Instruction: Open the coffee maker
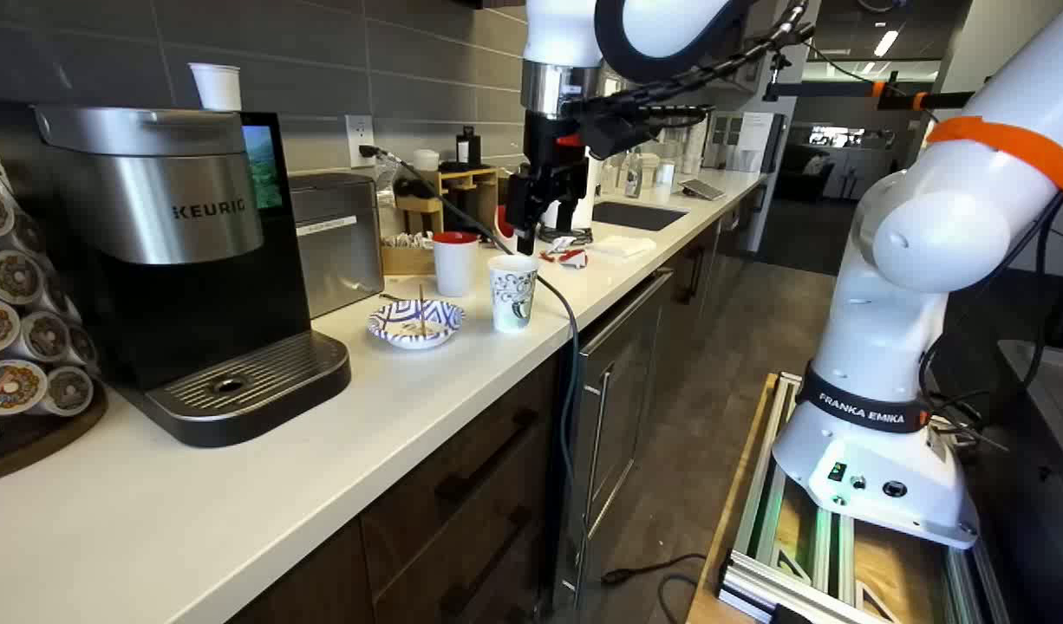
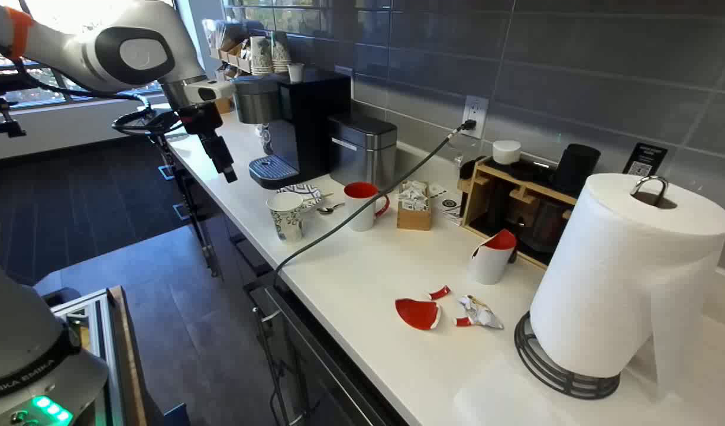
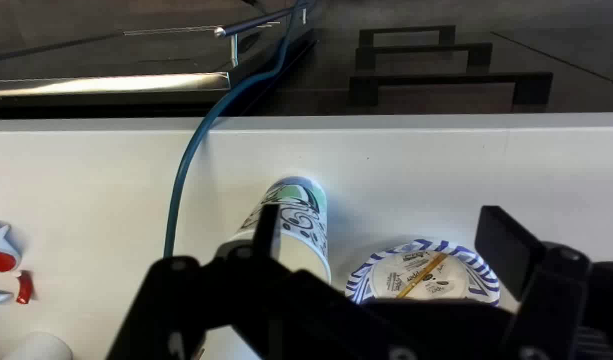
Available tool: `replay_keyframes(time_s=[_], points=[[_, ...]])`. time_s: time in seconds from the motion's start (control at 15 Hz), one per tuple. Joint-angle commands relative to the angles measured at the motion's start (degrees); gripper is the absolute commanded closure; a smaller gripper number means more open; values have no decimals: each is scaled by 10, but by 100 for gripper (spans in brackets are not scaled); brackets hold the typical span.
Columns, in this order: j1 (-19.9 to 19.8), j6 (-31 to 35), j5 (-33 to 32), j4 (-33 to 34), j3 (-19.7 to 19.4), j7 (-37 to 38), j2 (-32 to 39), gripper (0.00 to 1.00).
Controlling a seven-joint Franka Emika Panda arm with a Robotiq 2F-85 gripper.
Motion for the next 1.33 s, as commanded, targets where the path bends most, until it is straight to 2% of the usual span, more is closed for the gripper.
replay_keyframes(time_s=[0.0, 0.67, 0.73, 0.93, 1.27], points=[[16, -2, -9, 1, -15, 7, 3, 0], [15, -2, -9, 1, -15, 7, 3, 0], [18, 24, -19, 13, -9, 0, 17, 0], [14, 40, -101, 62, 26, -1, 44, 0], [49, 48, -176, 133, 46, -52, 77, 0]])
